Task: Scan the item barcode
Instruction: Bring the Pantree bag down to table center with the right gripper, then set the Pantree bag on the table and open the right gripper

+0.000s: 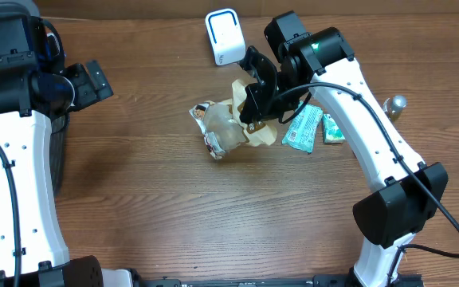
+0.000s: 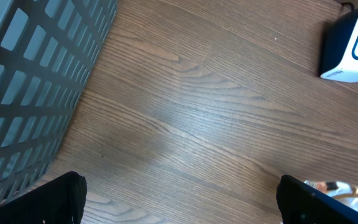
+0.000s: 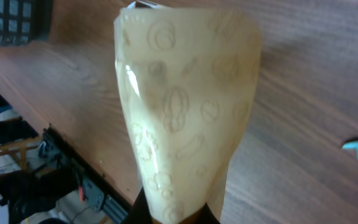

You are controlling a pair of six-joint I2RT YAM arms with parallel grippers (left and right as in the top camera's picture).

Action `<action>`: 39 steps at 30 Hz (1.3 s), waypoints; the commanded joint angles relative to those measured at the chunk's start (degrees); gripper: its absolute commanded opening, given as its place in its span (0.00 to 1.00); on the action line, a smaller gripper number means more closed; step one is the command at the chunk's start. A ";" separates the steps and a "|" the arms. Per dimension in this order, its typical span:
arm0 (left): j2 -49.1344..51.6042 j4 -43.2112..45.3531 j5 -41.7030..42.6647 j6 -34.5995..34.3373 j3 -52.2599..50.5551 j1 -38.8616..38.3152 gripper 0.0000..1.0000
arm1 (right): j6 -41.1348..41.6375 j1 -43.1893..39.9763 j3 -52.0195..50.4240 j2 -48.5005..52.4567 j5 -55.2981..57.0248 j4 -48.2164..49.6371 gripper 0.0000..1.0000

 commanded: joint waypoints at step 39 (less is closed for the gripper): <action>0.07 -0.02 0.02 0.66 0.42 -0.13 0.99 | 12.48 2.62 0.39 6.60 19.93 2.71 1.00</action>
